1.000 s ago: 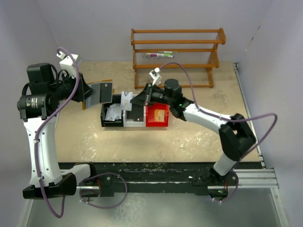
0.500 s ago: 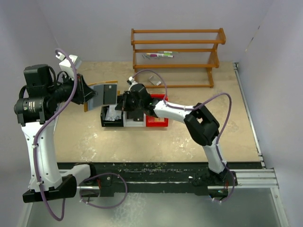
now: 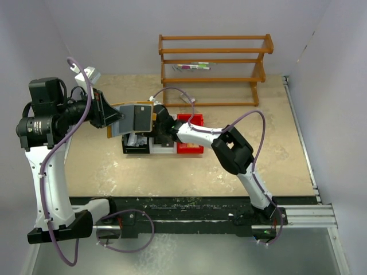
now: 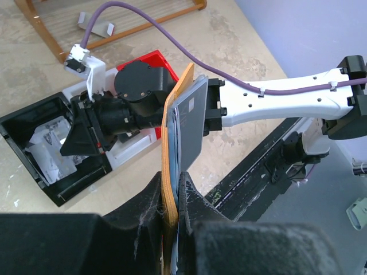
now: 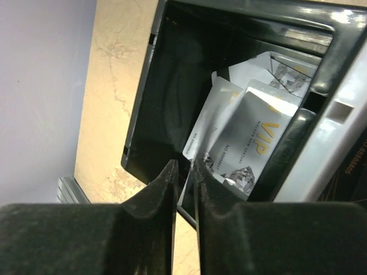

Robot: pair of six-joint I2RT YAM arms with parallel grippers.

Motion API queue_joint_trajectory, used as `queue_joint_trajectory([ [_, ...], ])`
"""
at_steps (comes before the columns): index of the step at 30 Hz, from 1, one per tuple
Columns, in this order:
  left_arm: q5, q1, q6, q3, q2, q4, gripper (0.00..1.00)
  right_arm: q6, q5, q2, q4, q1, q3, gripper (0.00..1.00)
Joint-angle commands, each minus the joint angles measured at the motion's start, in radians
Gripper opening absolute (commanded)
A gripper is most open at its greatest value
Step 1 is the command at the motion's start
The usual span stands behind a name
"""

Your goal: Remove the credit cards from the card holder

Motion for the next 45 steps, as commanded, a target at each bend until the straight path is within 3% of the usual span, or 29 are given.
queue_joint_trajectory([
  [1,0.069,0.004,0.002,0.048,-0.006,0.001,0.0,-0.042,0.055,-0.058,-0.014,0.009,0.018,0.29],
  [4,0.063,0.004,0.026,0.063,0.001,-0.024,0.0,-0.058,0.061,-0.108,0.004,0.009,-0.018,0.38],
  [10,0.051,0.004,0.034,0.075,0.01,-0.026,0.0,-0.068,-0.005,-0.279,0.056,0.009,-0.08,0.49],
  [14,0.061,0.004,-0.021,0.089,0.008,0.031,0.0,-0.076,-0.115,-0.472,0.156,0.008,-0.24,0.72],
  [17,0.08,0.004,-0.112,0.083,-0.001,0.119,0.0,-0.101,-0.197,-0.62,0.301,0.006,-0.421,0.82],
  [21,0.131,0.004,-0.266,0.04,0.002,0.243,0.0,-0.079,-0.294,-0.779,0.552,0.006,-0.684,0.87],
  [25,0.181,0.004,-0.362,0.021,0.022,0.307,0.0,0.022,-0.252,-0.855,0.945,0.01,-0.927,0.91],
  [27,0.204,0.004,-0.392,0.021,0.032,0.326,0.0,0.064,-0.218,-0.862,1.028,0.012,-0.972,0.96],
  [35,0.24,0.004,-0.413,0.002,0.024,0.336,0.0,0.067,-0.05,-0.868,1.155,0.031,-0.898,0.93],
  [39,0.254,0.004,-0.417,-0.027,0.014,0.339,0.0,0.054,0.004,-0.861,1.131,0.046,-0.845,0.88],
  [43,0.273,0.004,-0.418,-0.048,0.01,0.342,0.0,0.067,0.039,-0.842,1.131,0.047,-0.816,0.8],
  [45,0.284,0.004,-0.42,-0.059,0.006,0.348,0.0,0.076,0.032,-0.825,1.121,0.047,-0.792,0.7],
])
